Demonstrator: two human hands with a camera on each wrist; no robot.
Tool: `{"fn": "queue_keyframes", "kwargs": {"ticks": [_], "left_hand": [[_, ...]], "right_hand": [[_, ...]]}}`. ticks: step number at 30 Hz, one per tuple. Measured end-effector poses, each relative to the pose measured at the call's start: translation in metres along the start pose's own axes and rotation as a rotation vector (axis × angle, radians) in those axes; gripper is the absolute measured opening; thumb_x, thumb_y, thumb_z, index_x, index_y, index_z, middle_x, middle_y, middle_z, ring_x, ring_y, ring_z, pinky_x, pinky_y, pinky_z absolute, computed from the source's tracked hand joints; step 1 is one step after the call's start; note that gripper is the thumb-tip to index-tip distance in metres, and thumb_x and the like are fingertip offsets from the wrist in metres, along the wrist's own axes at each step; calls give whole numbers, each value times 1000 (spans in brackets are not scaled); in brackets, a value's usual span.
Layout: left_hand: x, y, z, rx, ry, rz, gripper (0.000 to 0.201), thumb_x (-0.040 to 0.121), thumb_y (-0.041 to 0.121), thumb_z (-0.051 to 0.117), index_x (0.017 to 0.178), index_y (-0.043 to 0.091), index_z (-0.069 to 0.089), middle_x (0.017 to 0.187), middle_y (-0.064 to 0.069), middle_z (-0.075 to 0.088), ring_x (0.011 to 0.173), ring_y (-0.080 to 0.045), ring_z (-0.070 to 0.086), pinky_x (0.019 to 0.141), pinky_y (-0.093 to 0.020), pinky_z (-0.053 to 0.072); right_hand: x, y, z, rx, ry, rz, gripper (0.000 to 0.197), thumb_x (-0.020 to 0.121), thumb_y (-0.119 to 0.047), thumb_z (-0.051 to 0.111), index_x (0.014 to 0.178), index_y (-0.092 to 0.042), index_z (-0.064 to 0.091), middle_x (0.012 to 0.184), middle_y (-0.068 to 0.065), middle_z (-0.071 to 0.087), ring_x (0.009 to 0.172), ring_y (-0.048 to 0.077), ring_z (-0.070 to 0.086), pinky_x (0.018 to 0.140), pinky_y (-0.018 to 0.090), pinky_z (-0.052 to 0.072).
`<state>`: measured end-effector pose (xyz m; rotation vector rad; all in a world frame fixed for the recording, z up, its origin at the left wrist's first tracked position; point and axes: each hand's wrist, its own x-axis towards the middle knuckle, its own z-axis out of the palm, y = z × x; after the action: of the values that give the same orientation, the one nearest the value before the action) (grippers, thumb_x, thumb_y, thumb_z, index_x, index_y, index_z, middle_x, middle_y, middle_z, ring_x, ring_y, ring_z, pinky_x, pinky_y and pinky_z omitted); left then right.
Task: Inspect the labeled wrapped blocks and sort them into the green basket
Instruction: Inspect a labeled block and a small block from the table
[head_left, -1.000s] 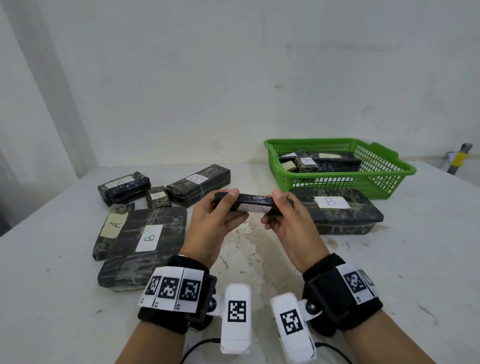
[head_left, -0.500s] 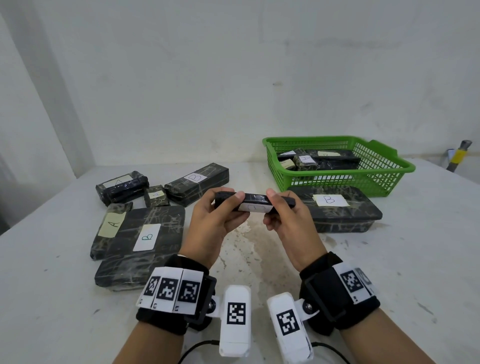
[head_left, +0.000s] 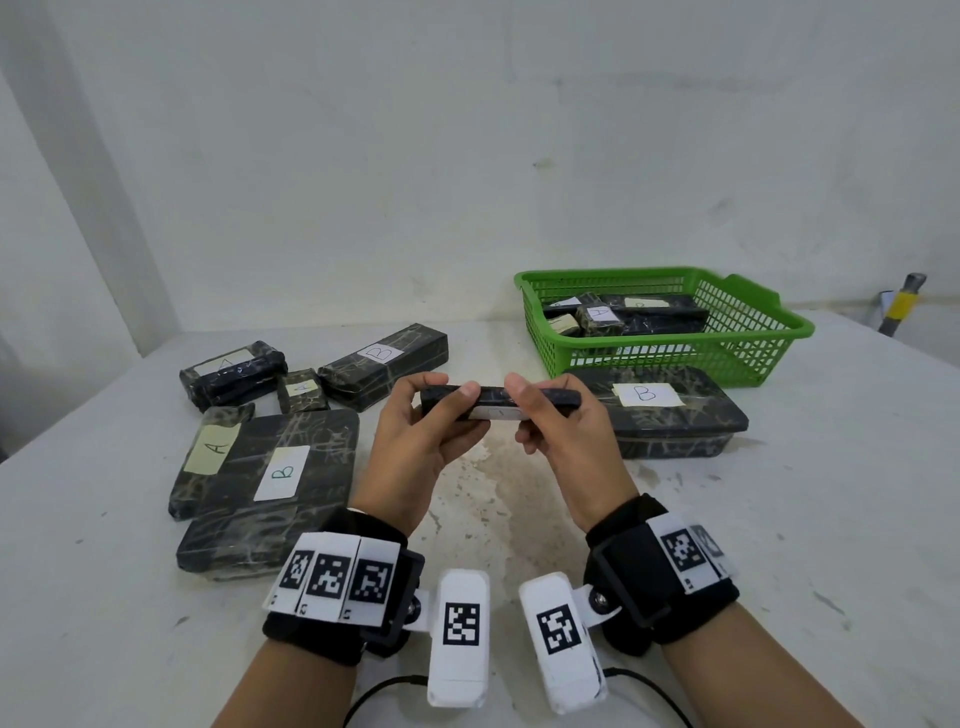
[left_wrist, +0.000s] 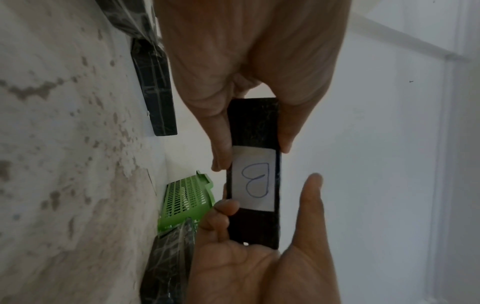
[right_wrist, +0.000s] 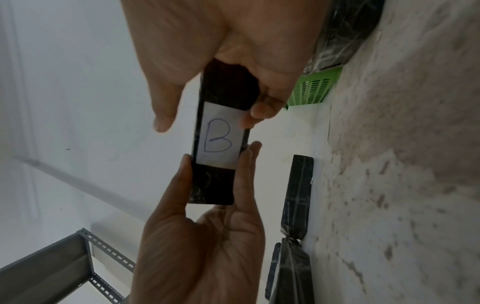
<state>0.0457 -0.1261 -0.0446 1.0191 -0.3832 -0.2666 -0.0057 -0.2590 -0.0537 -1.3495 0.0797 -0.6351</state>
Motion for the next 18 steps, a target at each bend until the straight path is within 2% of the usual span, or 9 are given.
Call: {"fn": "queue_keyframes", "kwargs": {"ticks": [3, 5, 9, 12, 14, 16, 18], "left_hand": [[-1, -1, 2, -39, -38, -6, 48, 69, 19, 68, 113, 8, 50, 83, -4, 69, 80, -18, 71, 84, -32, 59], [-1, -1, 2, -51, -36, -17, 48, 70, 18, 68, 112, 7, 50, 85, -4, 69, 81, -19, 71, 85, -32, 59], [-2, -1, 1, -33, -6, -21, 41, 71, 14, 69, 108, 9, 51, 100, -20, 62, 84, -21, 70, 86, -32, 59], [-2, 1, 0, -54, -3, -20, 45, 69, 15, 69, 109, 9, 50, 102, -22, 61, 85, -22, 70, 87, -32, 59], [-2, 2, 1, -65, -22, -18, 46, 69, 14, 68, 111, 9, 50, 99, -21, 62, 86, -22, 69, 87, -32, 59], [-2, 1, 2, -83, -33, -34, 51, 70, 14, 66, 117, 7, 49, 97, -18, 64, 87, -21, 69, 90, -32, 57], [-1, 0, 3, -106, -10, -58, 61, 77, 19, 68, 130, 0, 44, 106, -21, 65, 93, -23, 69, 94, -34, 55]], "right_hand": [[0, -1, -2, -37, 36, -50, 36, 72, -32, 80, 79, -11, 52, 67, 2, 53, 55, 12, 51, 56, 22, 44], [1, 0, -2, -42, 45, -52, 33, 76, -28, 80, 79, -11, 51, 66, 2, 52, 55, 12, 50, 56, 22, 43], [0, 1, 0, -34, 36, -41, 40, 67, -37, 80, 80, -12, 52, 67, -1, 55, 58, 12, 52, 59, 24, 45], [-2, -2, 0, -19, 22, -46, 46, 62, -41, 80, 84, -11, 52, 69, -1, 56, 62, 14, 54, 62, 26, 46], [-3, -3, 0, -24, 25, -62, 46, 61, -39, 80, 84, -10, 52, 72, 3, 55, 65, 16, 53, 63, 25, 47], [-4, -3, 1, -28, 30, -76, 43, 62, -36, 80, 84, -11, 52, 78, 6, 56, 69, 15, 54, 68, 25, 47], [-3, -2, 1, -28, 17, -96, 40, 64, -31, 80, 86, -12, 53, 85, 10, 61, 73, 11, 58, 72, 24, 49]]}}
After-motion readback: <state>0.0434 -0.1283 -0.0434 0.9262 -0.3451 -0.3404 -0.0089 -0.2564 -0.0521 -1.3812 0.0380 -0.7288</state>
